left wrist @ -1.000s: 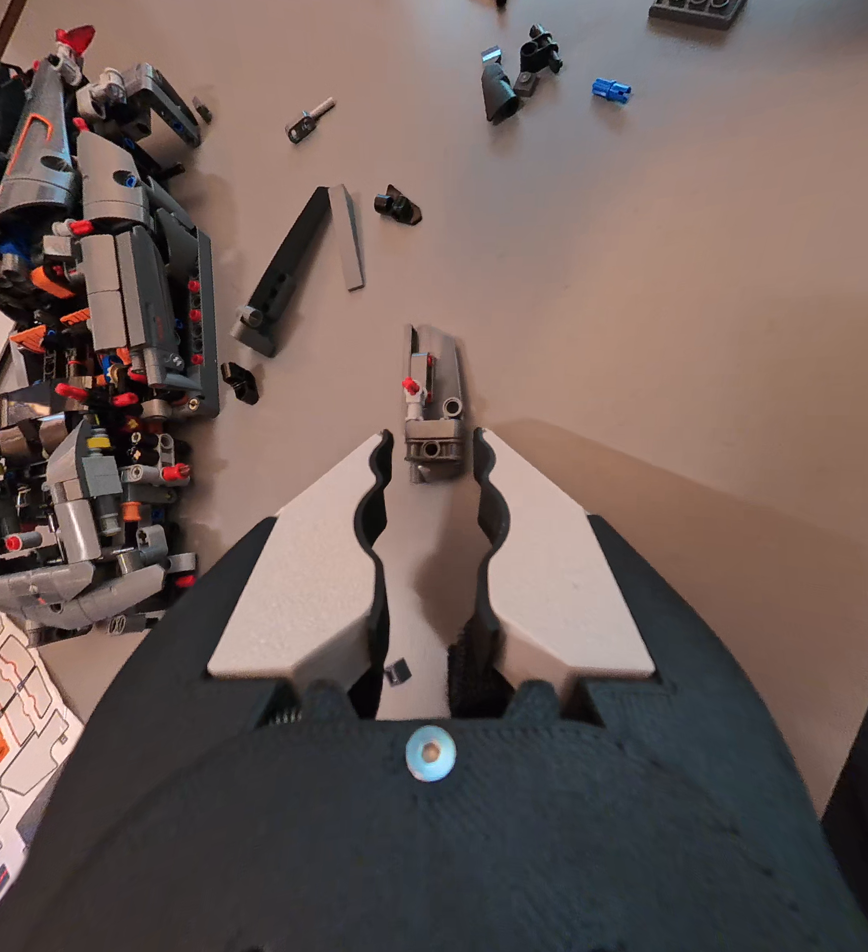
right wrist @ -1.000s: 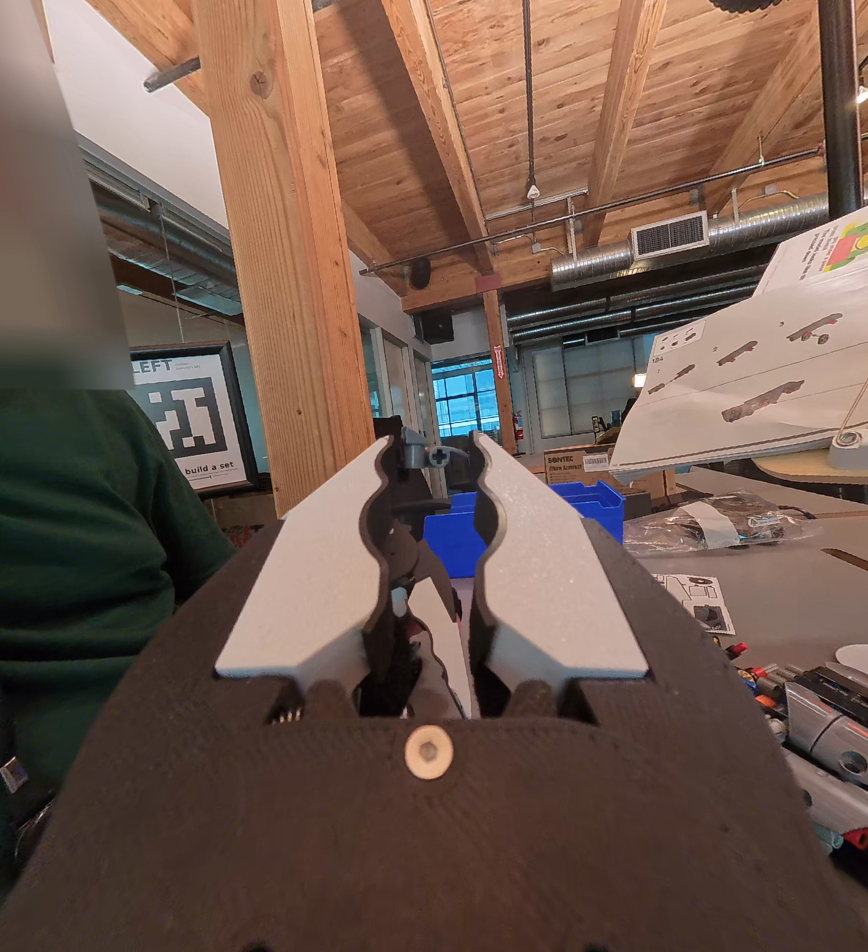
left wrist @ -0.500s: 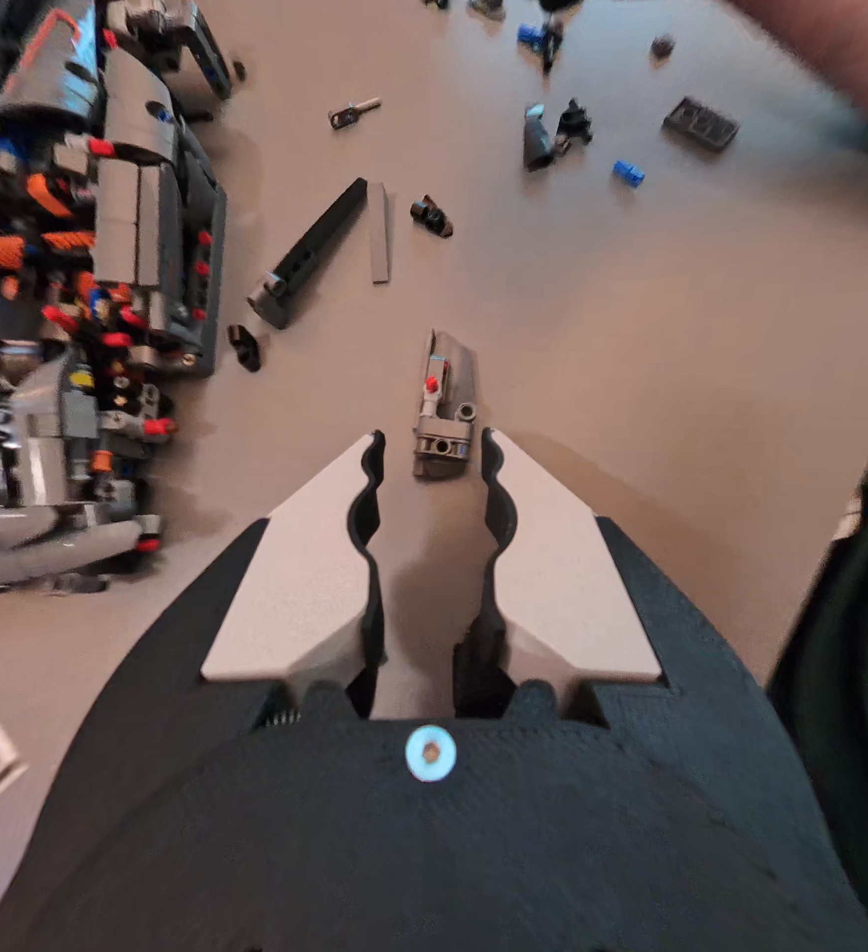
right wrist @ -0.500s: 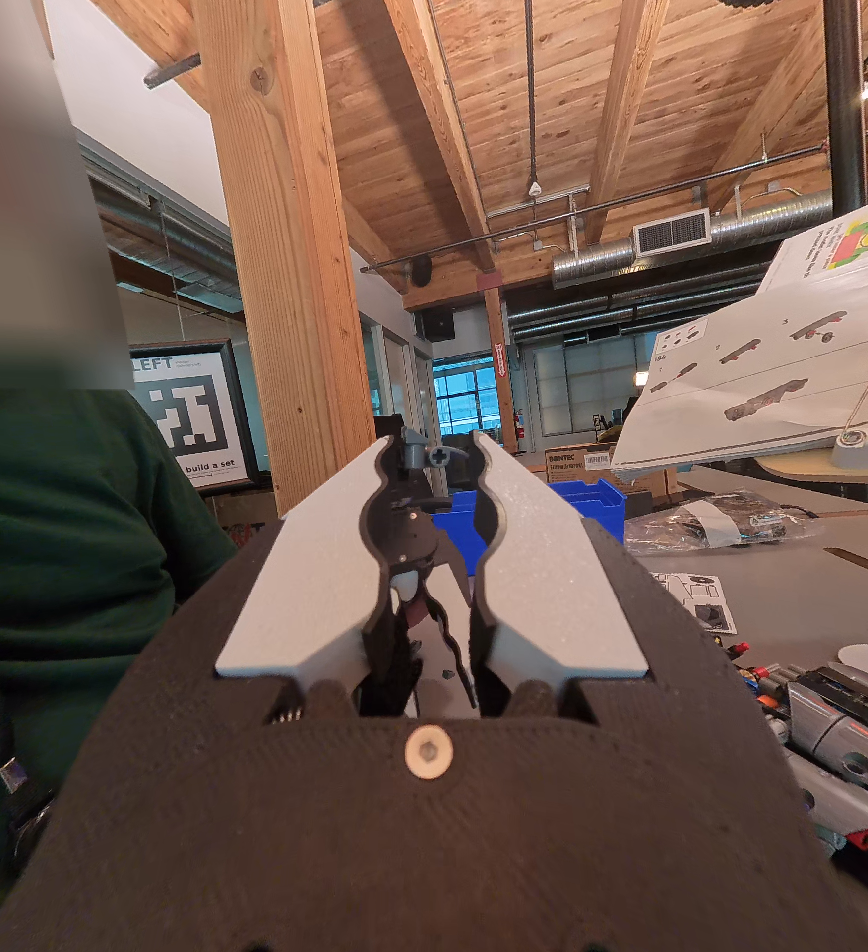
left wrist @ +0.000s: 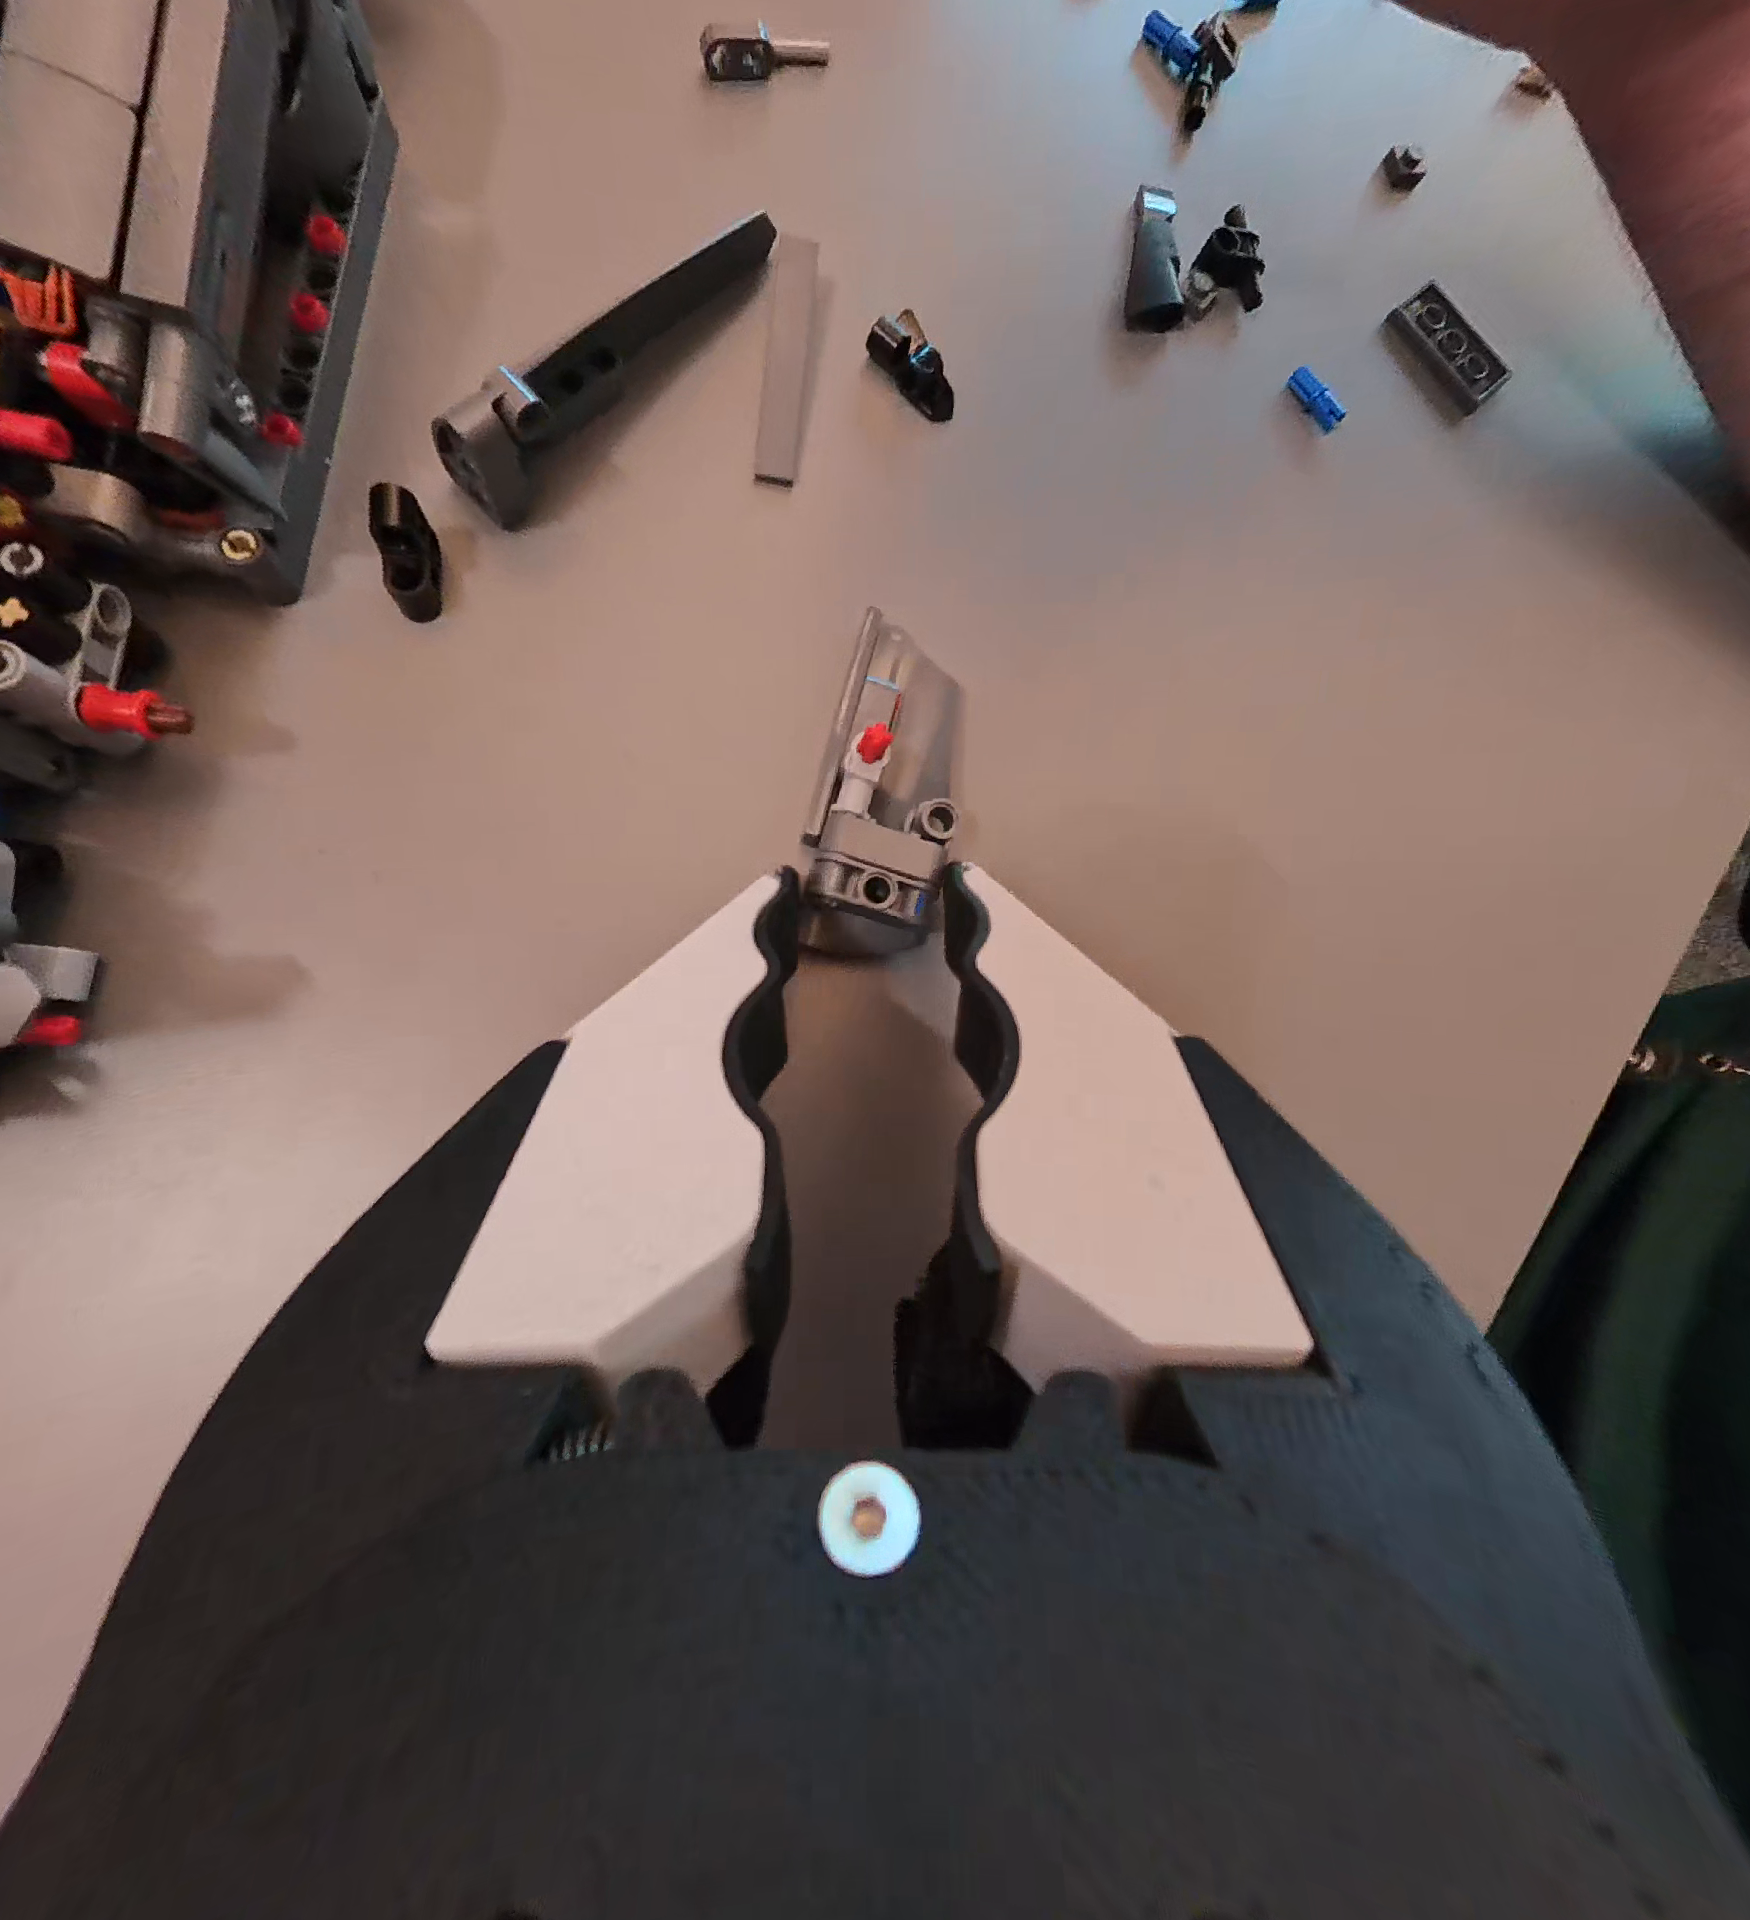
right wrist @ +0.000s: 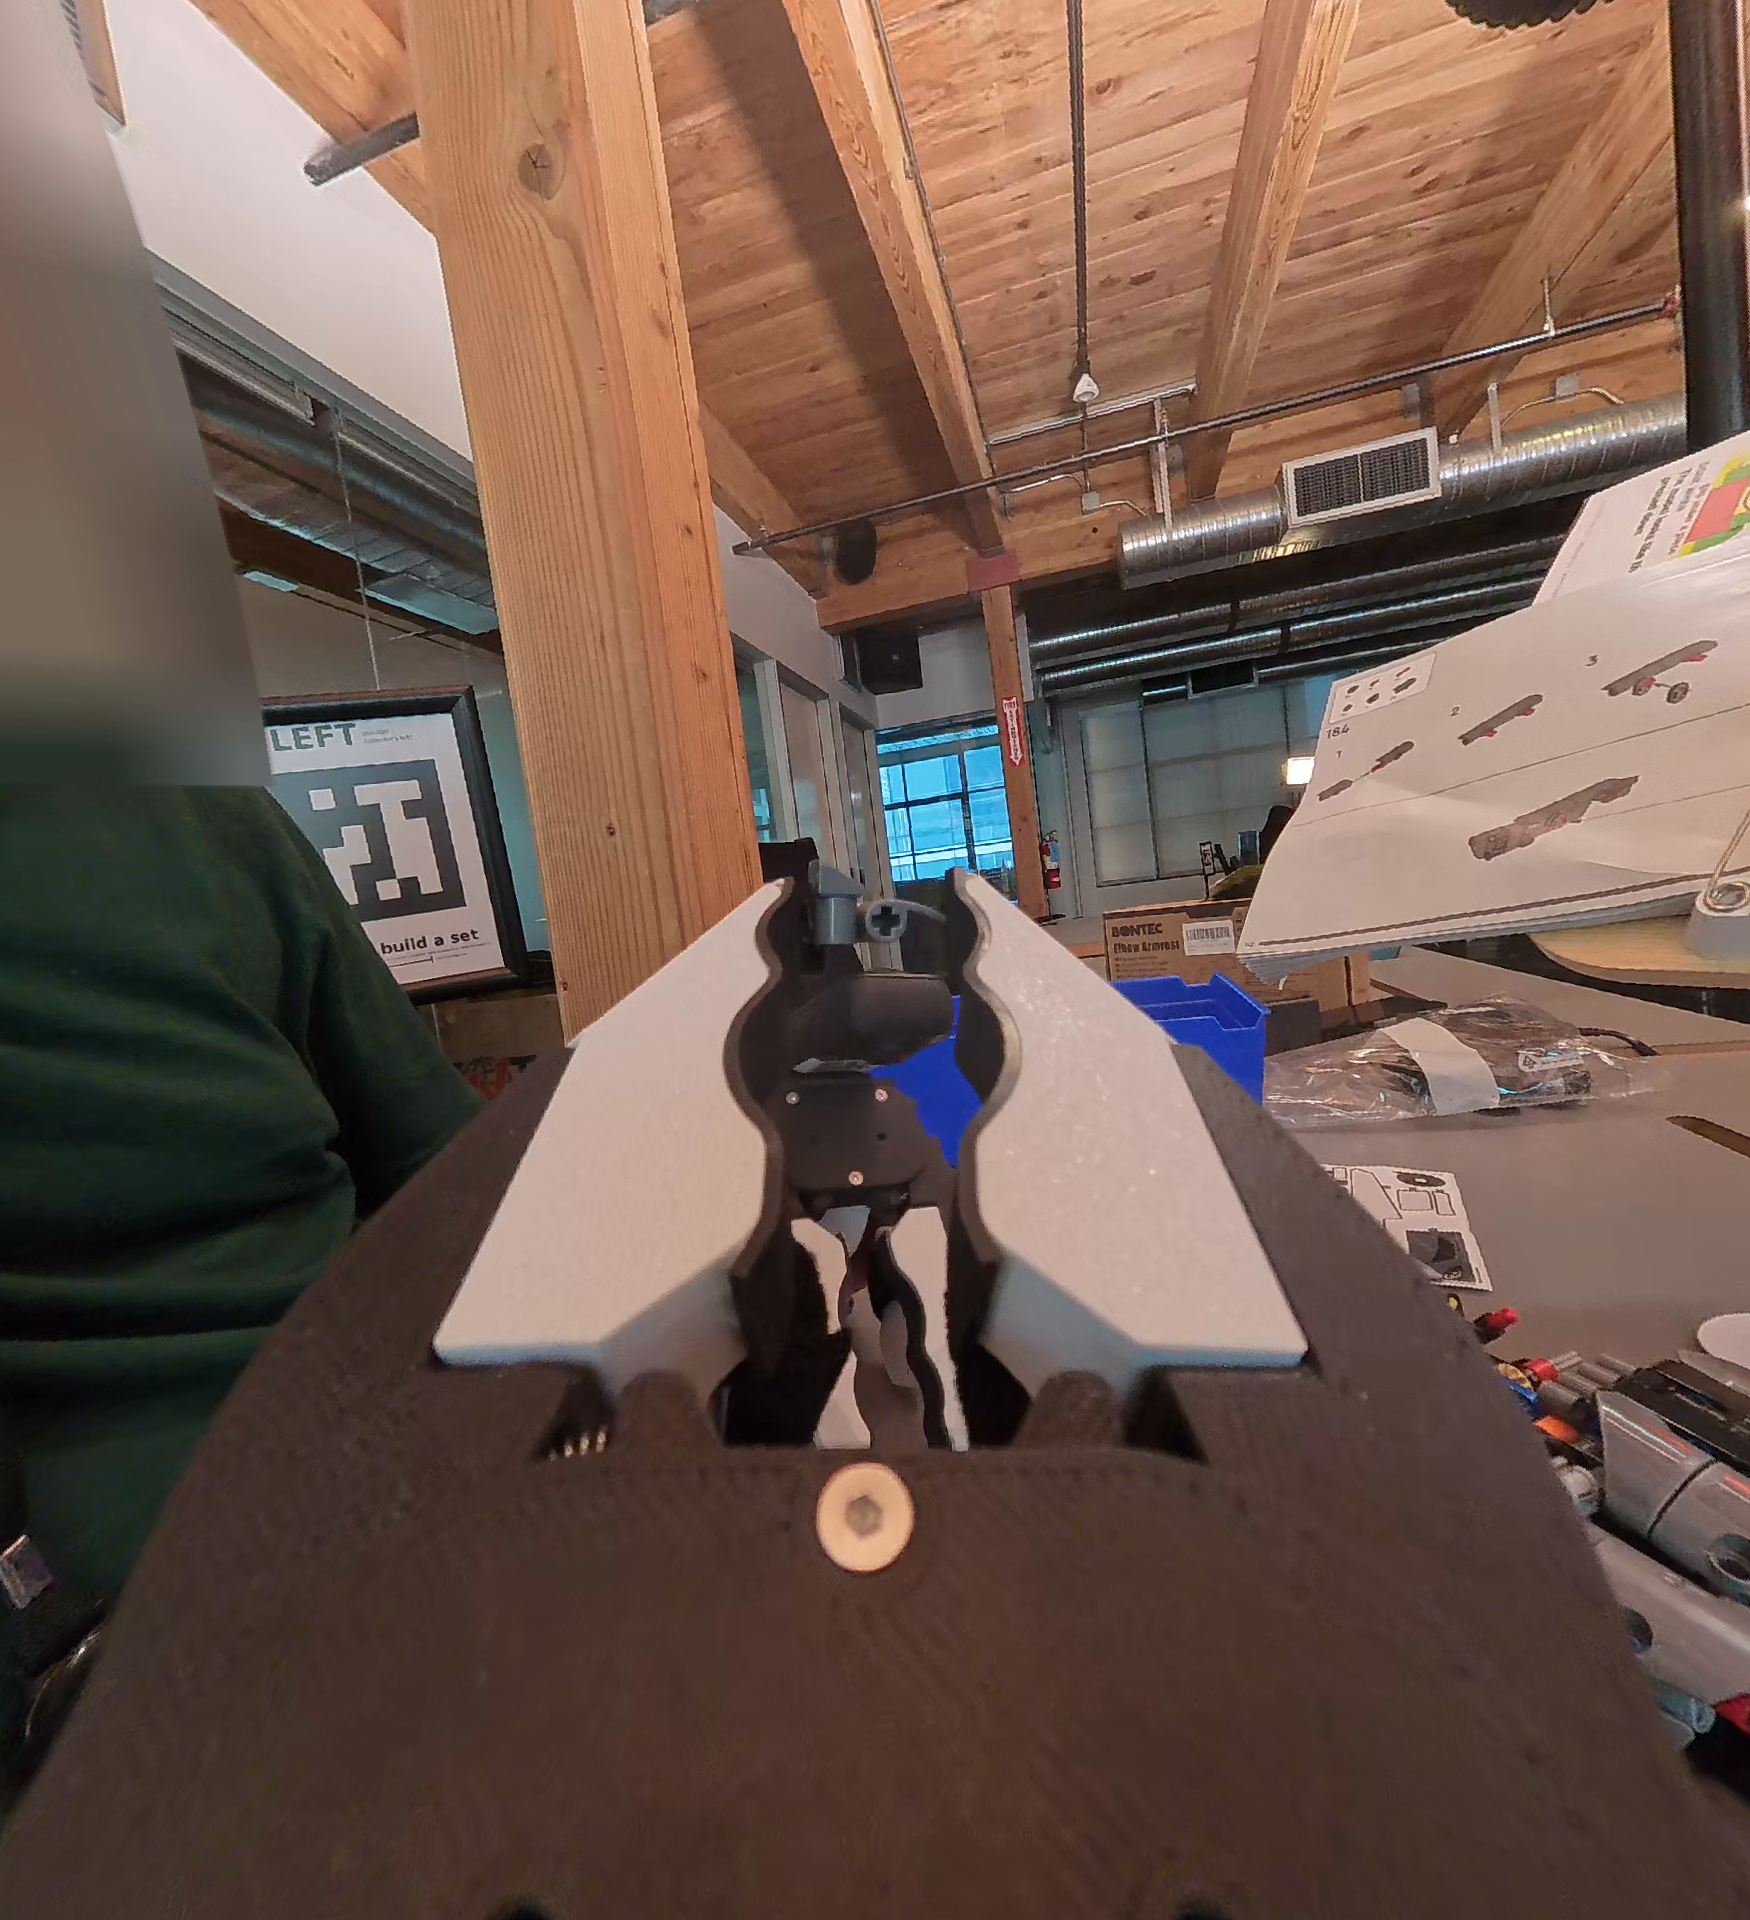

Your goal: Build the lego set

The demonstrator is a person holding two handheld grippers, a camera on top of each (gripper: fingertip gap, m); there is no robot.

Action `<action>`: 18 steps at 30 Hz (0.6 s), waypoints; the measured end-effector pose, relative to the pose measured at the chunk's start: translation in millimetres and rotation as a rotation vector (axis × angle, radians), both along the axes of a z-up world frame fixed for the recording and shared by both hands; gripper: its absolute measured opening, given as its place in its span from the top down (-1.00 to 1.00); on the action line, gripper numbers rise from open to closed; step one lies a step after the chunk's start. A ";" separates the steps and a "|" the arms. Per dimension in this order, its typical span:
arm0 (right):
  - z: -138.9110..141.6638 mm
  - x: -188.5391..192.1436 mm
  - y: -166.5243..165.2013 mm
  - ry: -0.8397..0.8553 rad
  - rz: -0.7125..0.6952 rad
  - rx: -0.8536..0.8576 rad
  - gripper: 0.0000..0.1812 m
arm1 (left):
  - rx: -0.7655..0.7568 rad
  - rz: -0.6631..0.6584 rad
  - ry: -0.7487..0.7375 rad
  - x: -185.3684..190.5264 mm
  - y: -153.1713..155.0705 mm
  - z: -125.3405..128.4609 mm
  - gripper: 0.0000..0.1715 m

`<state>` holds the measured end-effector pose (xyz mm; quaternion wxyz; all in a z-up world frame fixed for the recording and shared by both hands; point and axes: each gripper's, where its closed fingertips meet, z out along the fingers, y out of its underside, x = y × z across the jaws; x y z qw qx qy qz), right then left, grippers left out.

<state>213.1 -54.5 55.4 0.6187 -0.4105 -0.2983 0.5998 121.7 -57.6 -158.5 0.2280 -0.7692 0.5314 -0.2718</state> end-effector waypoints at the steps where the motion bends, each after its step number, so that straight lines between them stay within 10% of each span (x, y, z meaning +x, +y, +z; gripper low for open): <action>1: -0.3 -0.4 0.2 -0.002 0.000 -0.001 0.73 | 0.010 -0.004 0.006 0.2 0.0 -0.3 0.71; 8: -10.2 -8.8 5.9 -0.058 0.000 -0.044 0.73 | 0.070 -0.080 0.020 2.6 -5.2 -1.3 0.72; 18: -96.5 -63.5 12.9 -0.412 0.049 -0.454 0.73 | 0.162 -0.169 0.050 3.2 -10.6 -1.4 0.72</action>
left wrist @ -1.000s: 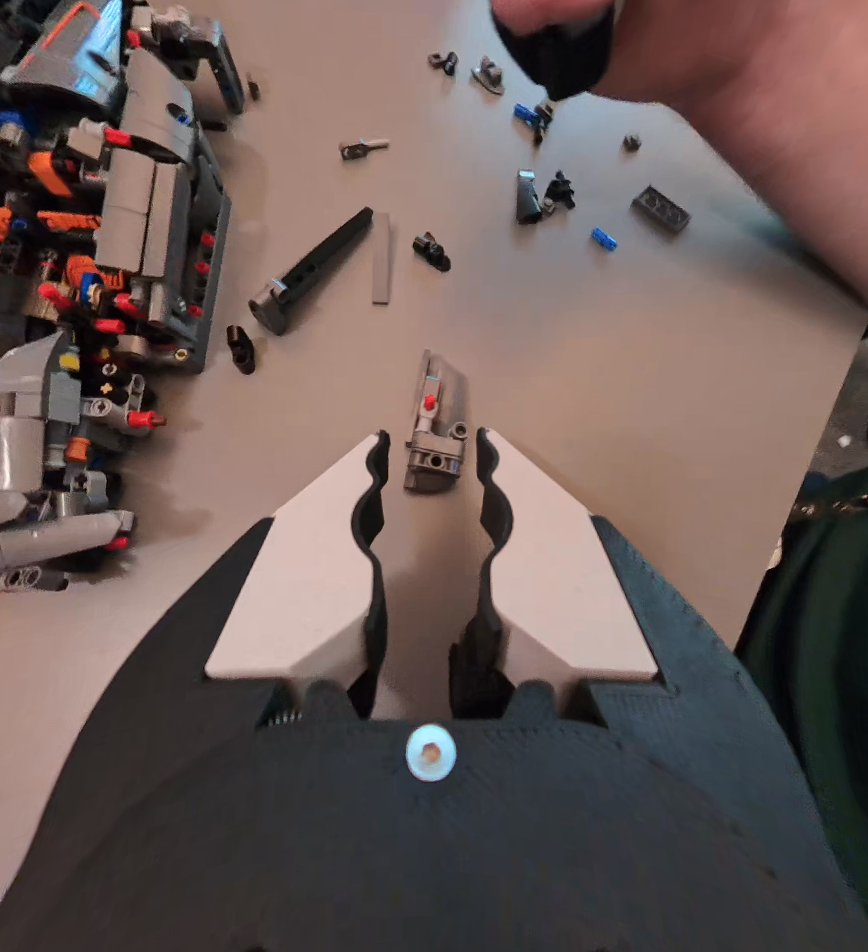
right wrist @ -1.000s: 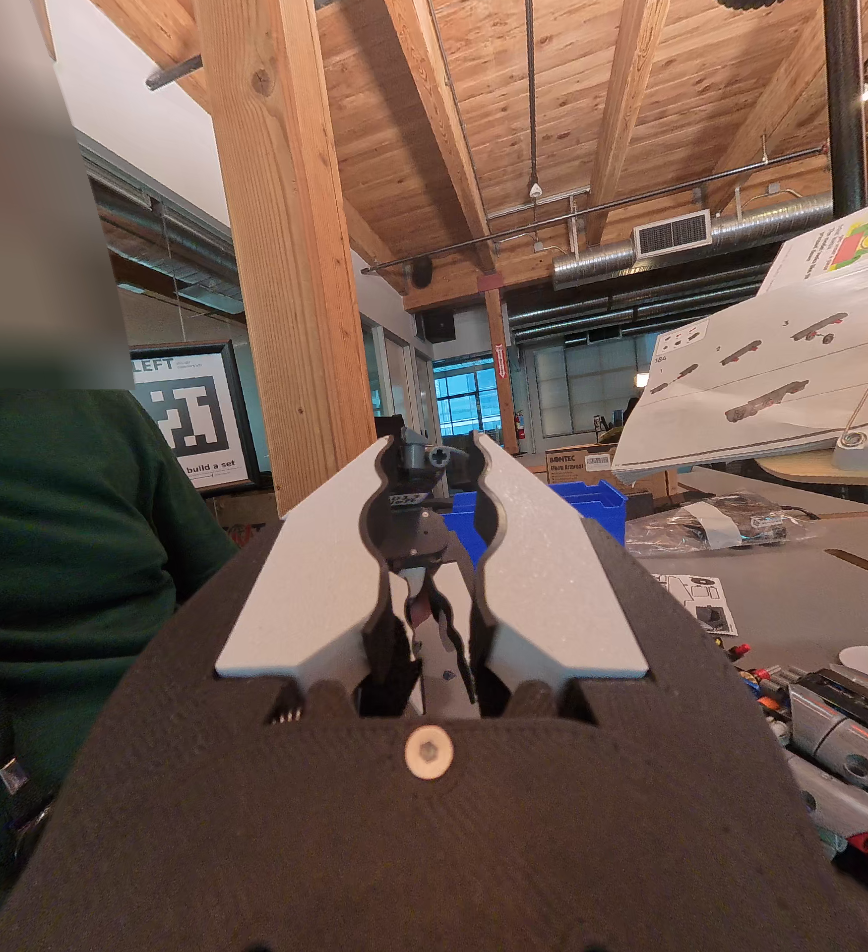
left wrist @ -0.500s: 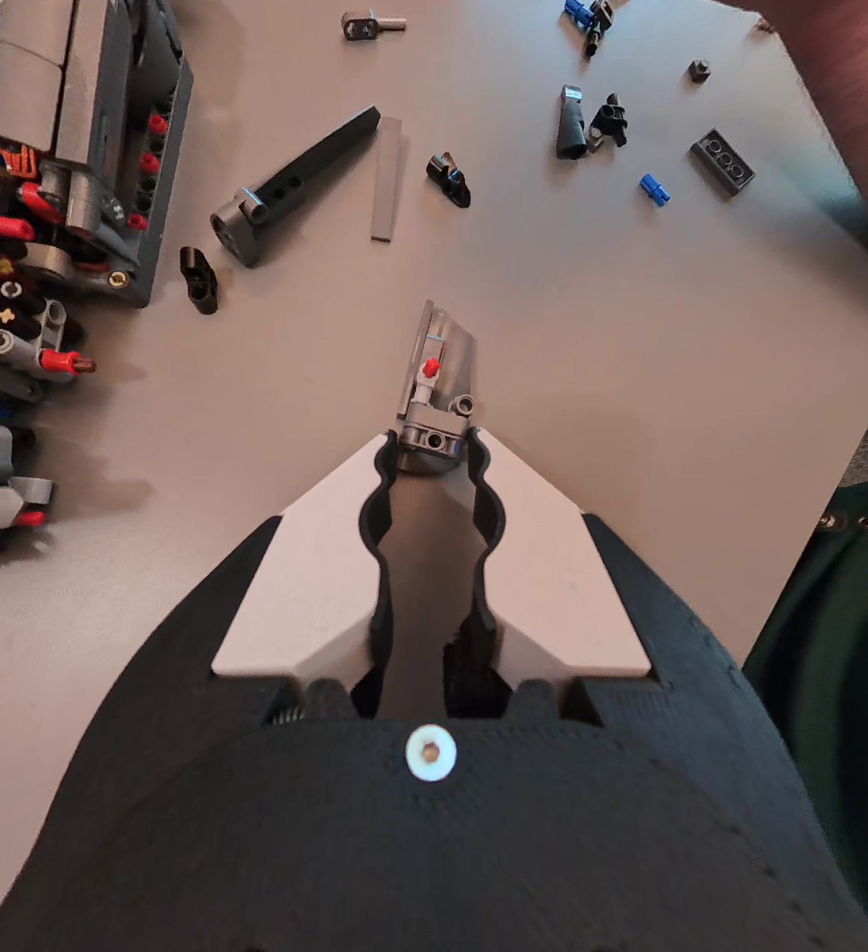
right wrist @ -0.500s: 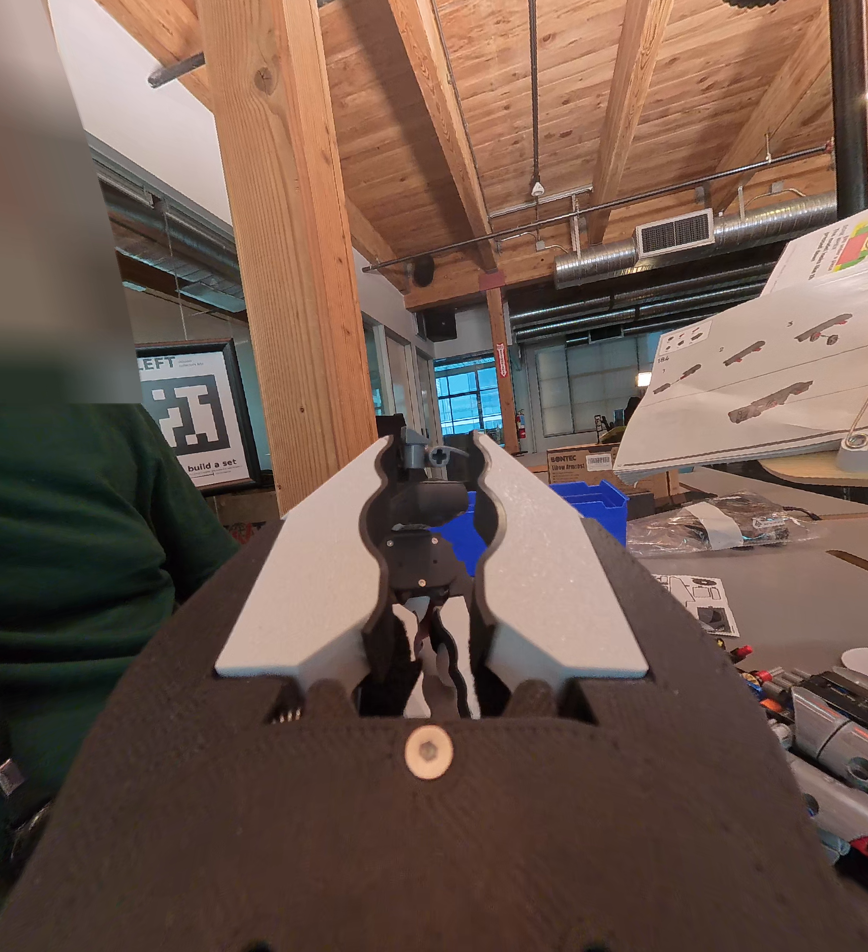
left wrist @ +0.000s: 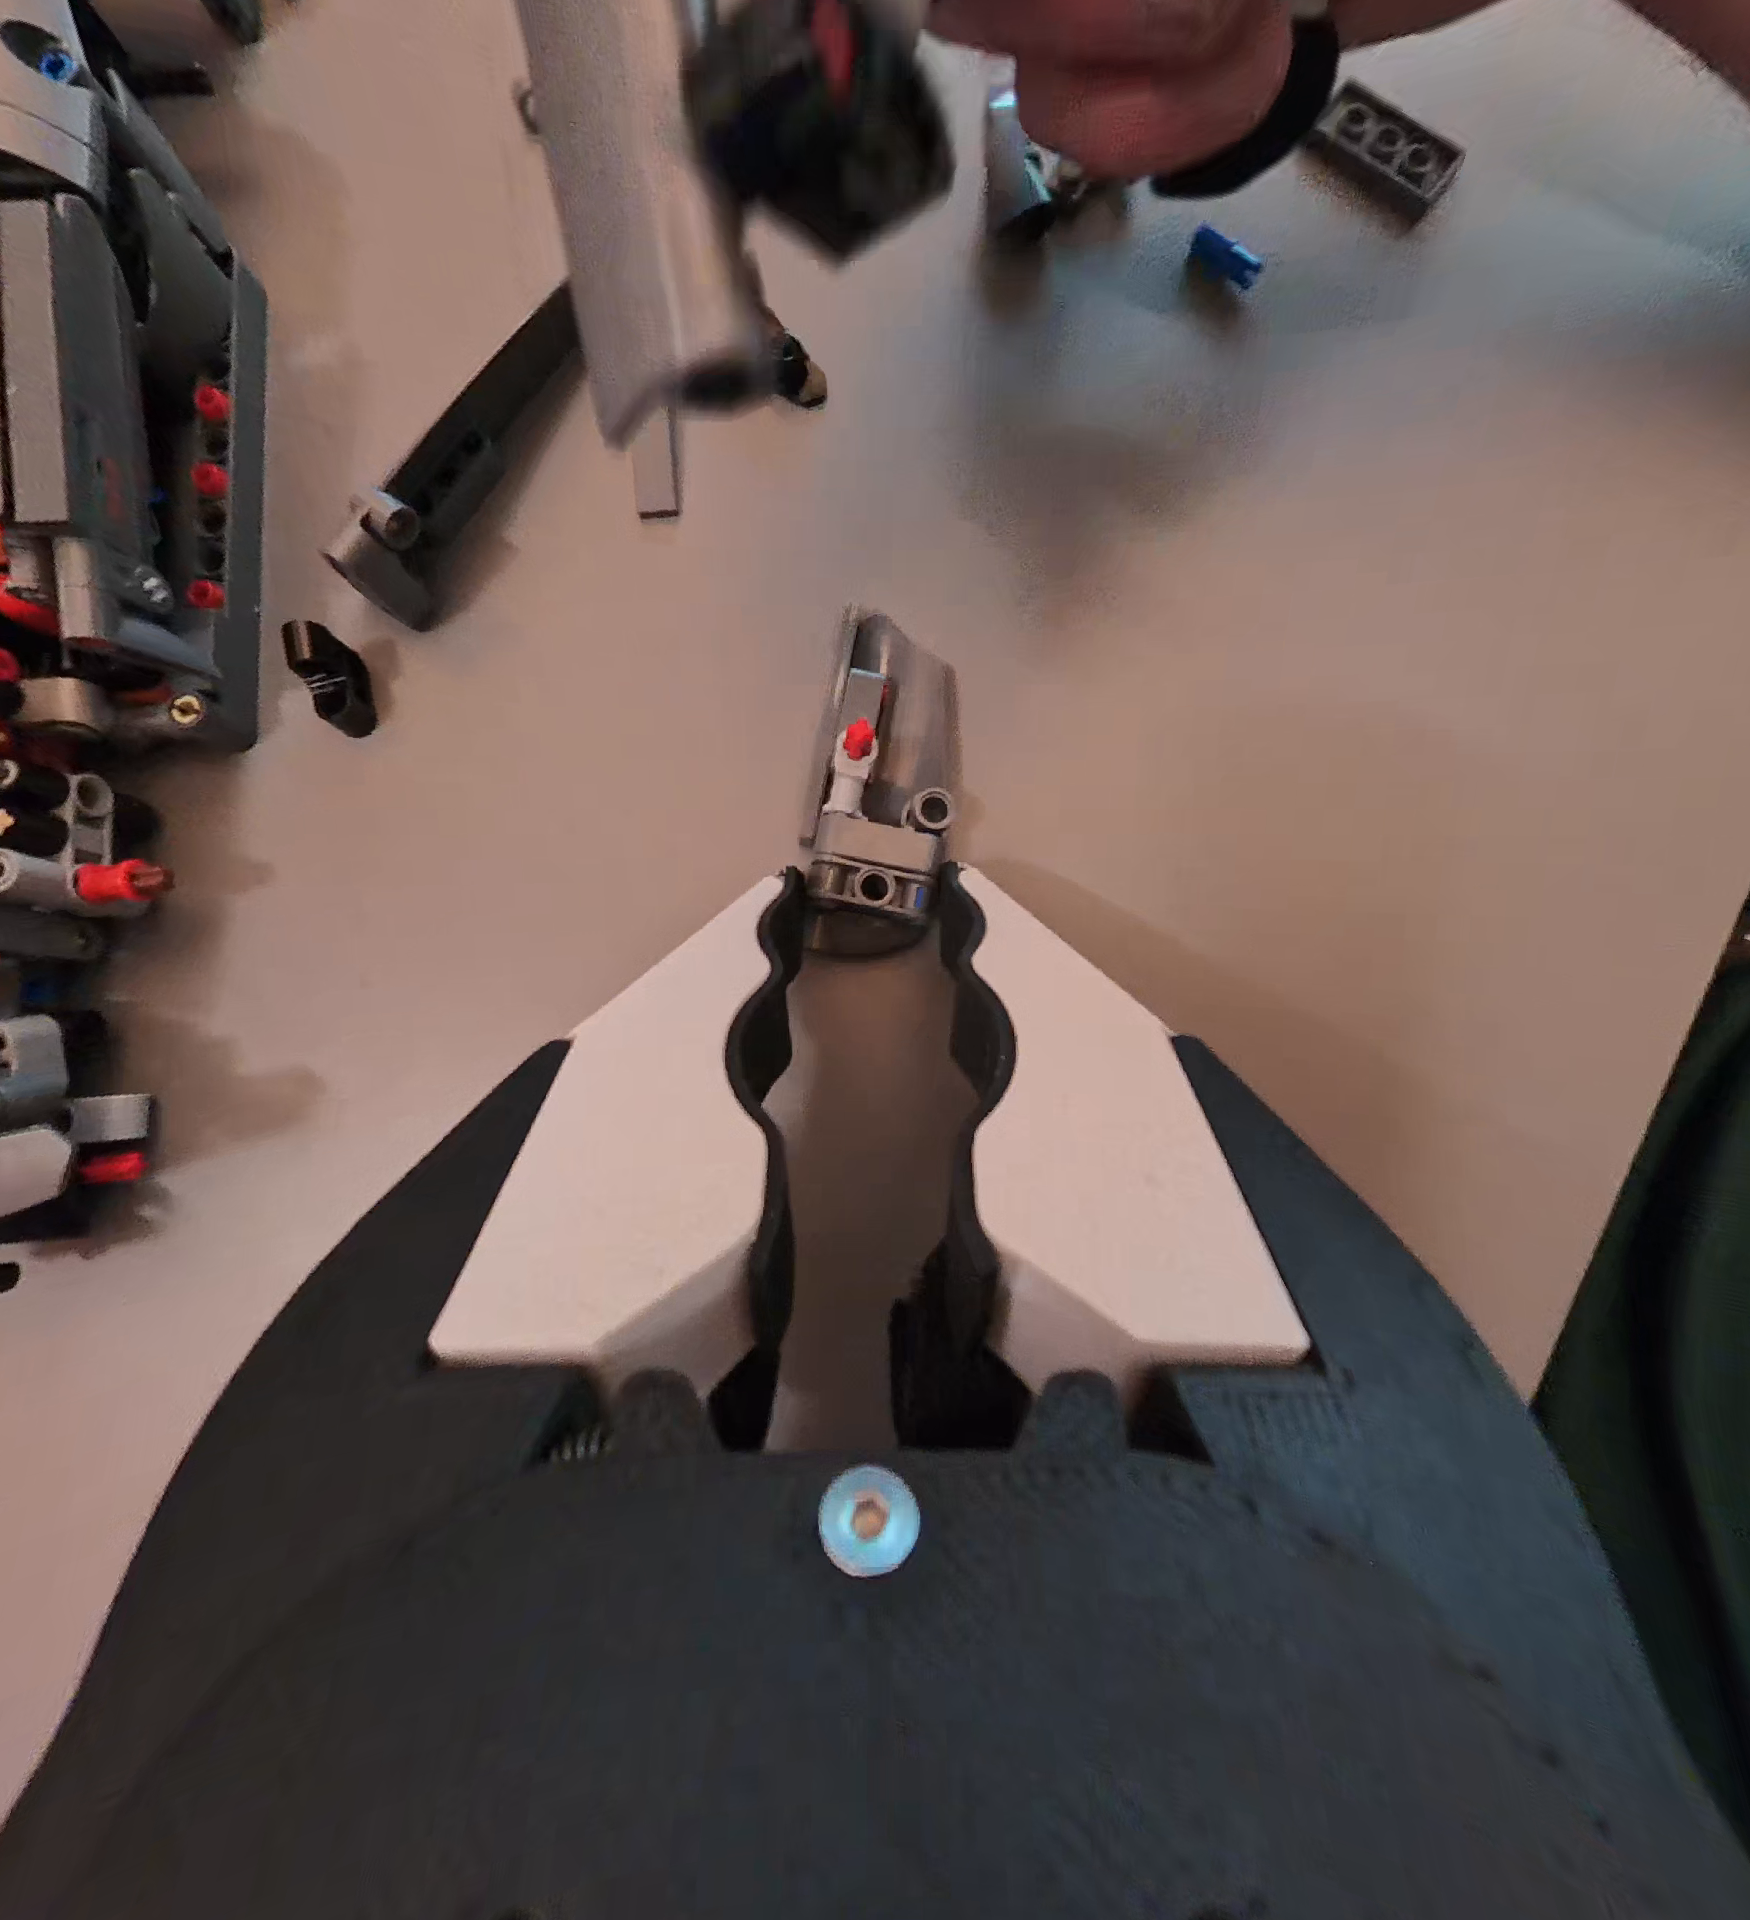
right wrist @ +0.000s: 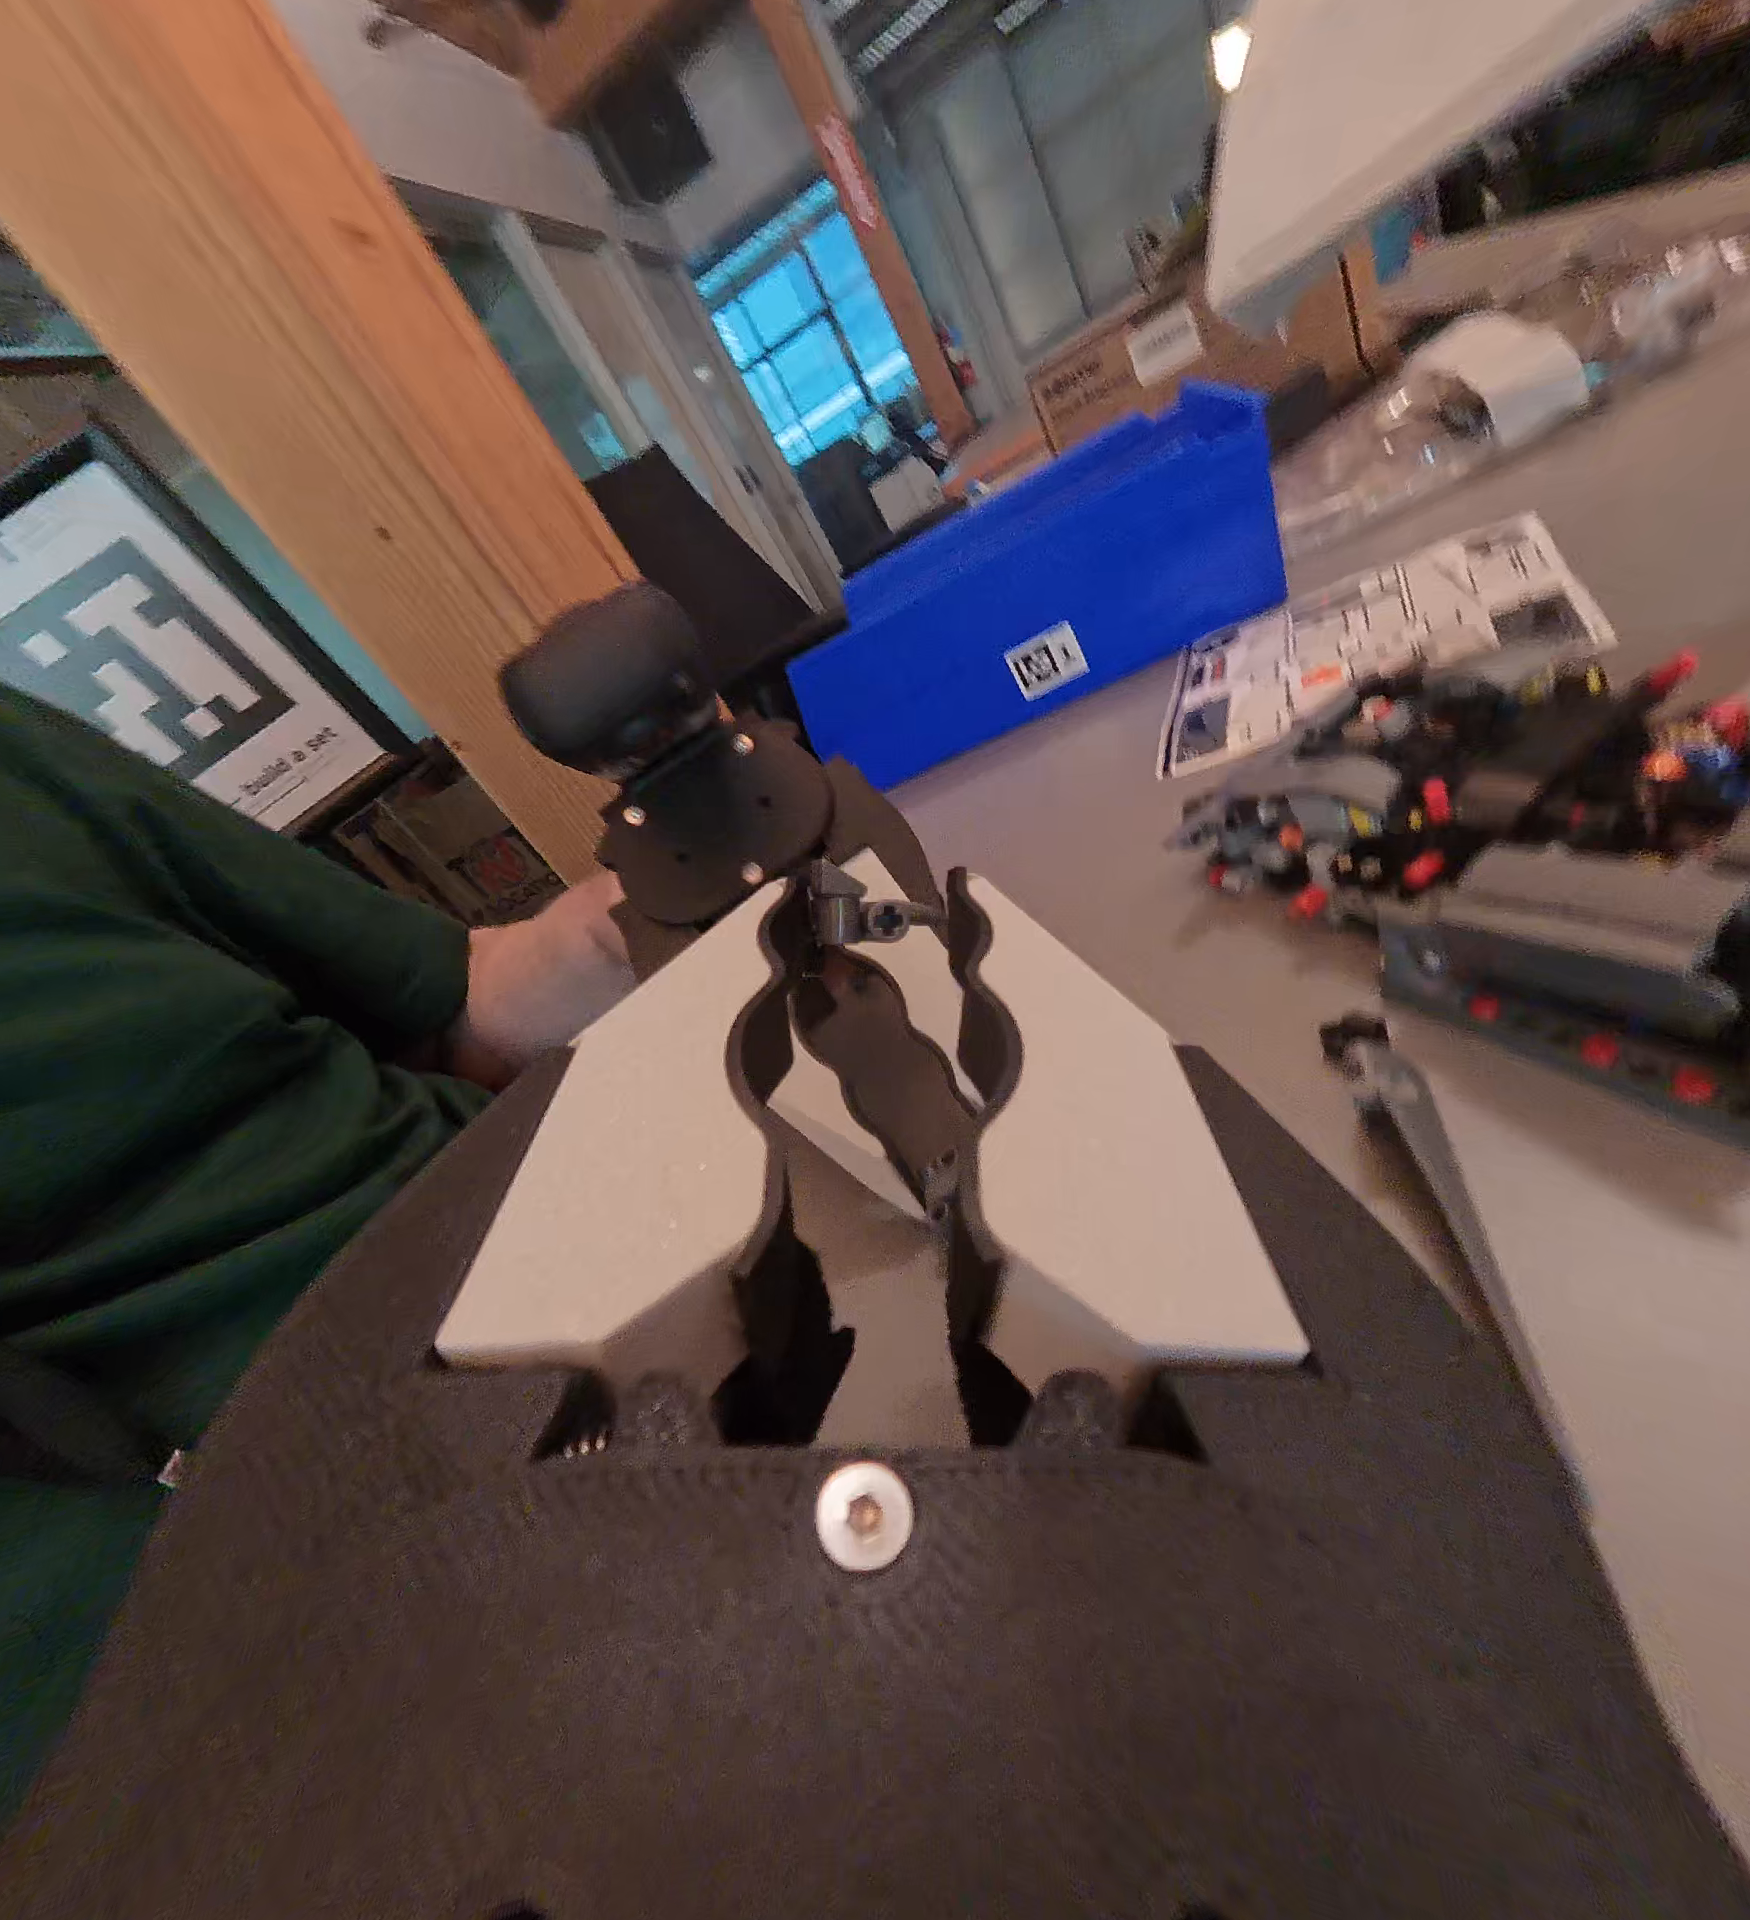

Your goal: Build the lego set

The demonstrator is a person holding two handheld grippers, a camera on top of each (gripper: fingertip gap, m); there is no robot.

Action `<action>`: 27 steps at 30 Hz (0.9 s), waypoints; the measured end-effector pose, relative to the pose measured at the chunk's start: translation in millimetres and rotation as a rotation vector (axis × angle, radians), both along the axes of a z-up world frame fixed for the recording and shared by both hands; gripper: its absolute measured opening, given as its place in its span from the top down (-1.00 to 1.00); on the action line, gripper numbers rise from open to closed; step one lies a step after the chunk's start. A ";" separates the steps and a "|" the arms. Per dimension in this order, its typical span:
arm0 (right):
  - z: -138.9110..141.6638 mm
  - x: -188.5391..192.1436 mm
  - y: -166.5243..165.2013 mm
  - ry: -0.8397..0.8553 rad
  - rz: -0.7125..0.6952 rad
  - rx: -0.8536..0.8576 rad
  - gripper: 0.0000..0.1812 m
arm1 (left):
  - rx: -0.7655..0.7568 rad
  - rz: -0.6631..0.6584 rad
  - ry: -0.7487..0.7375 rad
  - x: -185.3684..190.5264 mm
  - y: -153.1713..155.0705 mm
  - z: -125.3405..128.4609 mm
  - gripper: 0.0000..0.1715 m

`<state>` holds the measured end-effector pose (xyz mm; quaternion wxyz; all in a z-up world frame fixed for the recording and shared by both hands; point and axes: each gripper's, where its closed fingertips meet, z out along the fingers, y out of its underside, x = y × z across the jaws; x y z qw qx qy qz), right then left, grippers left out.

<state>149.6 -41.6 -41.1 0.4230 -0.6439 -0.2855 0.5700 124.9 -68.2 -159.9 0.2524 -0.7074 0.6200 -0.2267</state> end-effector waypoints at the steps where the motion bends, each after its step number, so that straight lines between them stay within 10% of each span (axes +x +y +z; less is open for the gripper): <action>1: -8.3 0.1 0.5 -0.018 -0.019 -0.053 0.73 | -0.014 -0.013 -0.005 0.5 -3.2 -0.3 0.72; 10: -24.4 4.2 -1.0 0.041 -0.132 -0.294 0.73 | 0.138 0.017 -0.244 7.2 12.0 49.2 0.45; 19: -22.8 0.0 -5.5 0.182 -0.146 -0.431 0.73 | 0.435 -0.053 -0.370 18.0 9.1 84.9 0.93; 27: -9.6 14.0 -6.3 0.004 -0.208 -0.165 0.54 | 0.314 -0.110 -0.427 15.5 4.4 92.1 0.94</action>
